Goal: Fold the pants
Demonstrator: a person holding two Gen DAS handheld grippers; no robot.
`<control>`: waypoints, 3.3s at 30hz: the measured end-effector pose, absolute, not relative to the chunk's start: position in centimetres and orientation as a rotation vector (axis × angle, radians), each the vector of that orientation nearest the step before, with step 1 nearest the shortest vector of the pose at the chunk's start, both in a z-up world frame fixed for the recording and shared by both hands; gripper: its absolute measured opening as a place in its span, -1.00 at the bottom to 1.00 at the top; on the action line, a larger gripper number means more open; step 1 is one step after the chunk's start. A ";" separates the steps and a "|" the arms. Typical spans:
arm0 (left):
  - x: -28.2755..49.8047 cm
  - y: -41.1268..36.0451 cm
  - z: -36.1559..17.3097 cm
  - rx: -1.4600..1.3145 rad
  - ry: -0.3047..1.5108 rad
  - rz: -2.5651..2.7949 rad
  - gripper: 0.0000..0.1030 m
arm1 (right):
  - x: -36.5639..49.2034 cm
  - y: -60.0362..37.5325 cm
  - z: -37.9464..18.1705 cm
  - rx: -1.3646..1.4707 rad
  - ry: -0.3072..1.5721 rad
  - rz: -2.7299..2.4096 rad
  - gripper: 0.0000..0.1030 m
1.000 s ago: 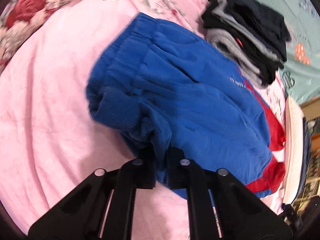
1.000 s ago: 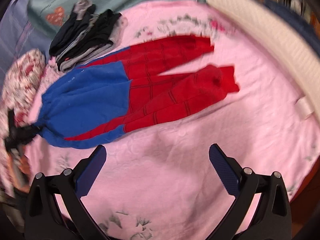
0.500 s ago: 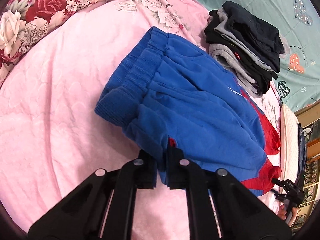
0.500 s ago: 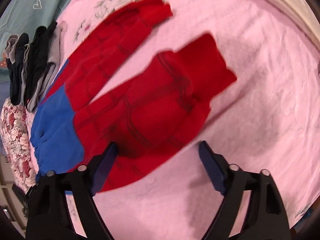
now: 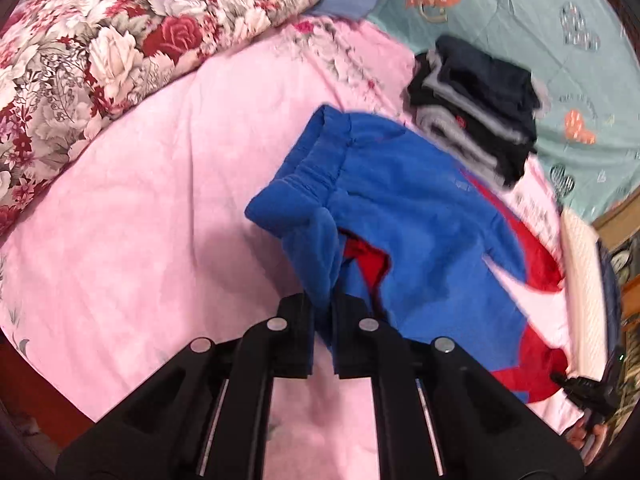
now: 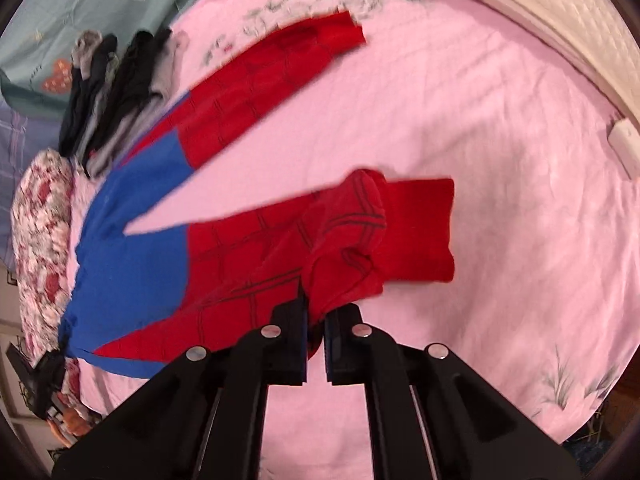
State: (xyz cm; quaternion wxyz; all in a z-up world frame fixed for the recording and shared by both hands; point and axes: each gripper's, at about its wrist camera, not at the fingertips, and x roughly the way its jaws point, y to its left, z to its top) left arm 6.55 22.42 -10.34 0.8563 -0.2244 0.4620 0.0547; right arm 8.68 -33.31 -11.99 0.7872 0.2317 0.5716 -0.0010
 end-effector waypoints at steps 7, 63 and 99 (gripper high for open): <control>4.9 22.8 -8.7 -0.431 0.975 0.121 -0.29 | 8.7 -34.1 -12.4 0.421 1.264 -0.029 -0.18; 34.3 21.0 -13.3 0.229 1.197 -0.628 -0.28 | 21.0 -16.7 -4.3 -0.128 1.104 0.168 -0.09; 34.5 23.5 -12.6 0.134 1.144 -0.489 -0.67 | 38.2 6.6 -11.8 -0.685 1.049 0.746 -0.90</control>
